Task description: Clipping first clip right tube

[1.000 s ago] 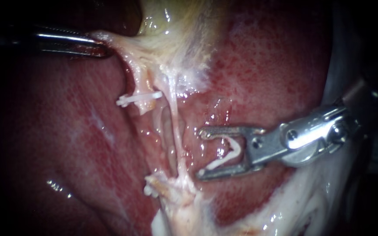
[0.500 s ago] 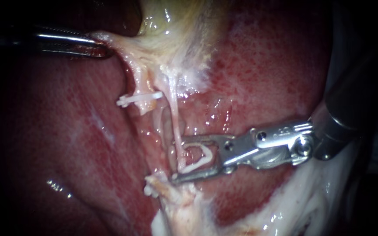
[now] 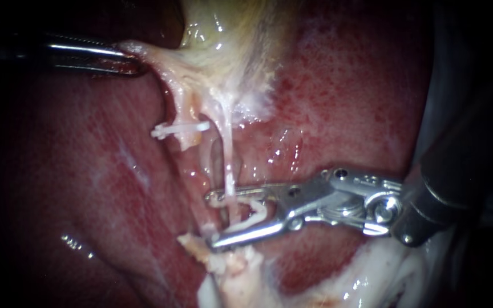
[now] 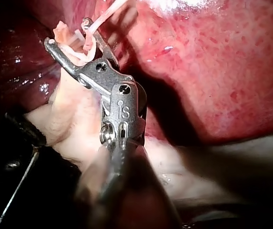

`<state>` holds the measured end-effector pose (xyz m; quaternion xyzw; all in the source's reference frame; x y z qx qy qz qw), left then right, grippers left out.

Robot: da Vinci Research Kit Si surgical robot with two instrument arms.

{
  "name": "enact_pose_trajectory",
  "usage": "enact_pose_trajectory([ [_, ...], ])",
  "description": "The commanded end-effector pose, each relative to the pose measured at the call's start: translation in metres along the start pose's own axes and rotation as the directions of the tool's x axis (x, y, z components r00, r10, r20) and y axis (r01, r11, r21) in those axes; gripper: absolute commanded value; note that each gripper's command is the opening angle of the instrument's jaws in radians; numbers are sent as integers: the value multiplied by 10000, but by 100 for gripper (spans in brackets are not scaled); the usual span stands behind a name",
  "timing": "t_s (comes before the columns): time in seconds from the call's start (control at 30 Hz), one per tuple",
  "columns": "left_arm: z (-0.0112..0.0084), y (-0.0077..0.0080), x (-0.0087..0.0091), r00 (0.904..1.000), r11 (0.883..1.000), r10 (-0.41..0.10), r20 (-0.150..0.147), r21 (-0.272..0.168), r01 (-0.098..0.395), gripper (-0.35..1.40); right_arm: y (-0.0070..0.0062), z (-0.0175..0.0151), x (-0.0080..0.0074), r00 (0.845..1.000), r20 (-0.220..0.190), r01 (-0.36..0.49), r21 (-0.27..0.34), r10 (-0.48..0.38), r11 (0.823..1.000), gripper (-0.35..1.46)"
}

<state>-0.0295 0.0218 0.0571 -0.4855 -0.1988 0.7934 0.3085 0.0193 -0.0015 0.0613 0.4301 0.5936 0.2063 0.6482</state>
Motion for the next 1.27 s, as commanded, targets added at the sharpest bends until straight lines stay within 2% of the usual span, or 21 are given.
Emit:
enact_pose_trajectory([
  [0.03,0,0,0,10000,10000,-1,-1,-2,1,-35,-1,0,1,10000,25,1,17,-1,10000,48],
  [0.27,1,0,0,10000,10000,0,-2,3,0,-35,3,-7,-2,9998,53,-168,57,168,9998,37],
  [0.47,1,0,0,10000,10000,-1,-2,5,1,-35,4,-12,-3,9998,65,-166,82,165,9998,17],
  [0.77,1,-1,0,10000,10000,0,-2,2,0,-35,3,-14,-4,9999,53,-162,127,161,9998,-35],
  [0.83,1,-1,0,10000,10000,0,-2,1,0,-35,2,-14,-4,9994,94,-339,119,337,9994,-35],
  [0.93,2,-1,0,10000,10000,1,-2,0,-1,-35,3,-15,-4,9944,391,-986,-27,986,9951,-35],
  [1.0,2,-1,0,10000,10000,1,-2,0,-1,-35,3,-15,-4,9933,498,-1042,-86,1045,9945,-35],
  [1.27,3,-2,0,10000,10000,0,-3,2,0,-35,6,-16,-6,9934,487,-1034,-114,1039,9946,-35],
])
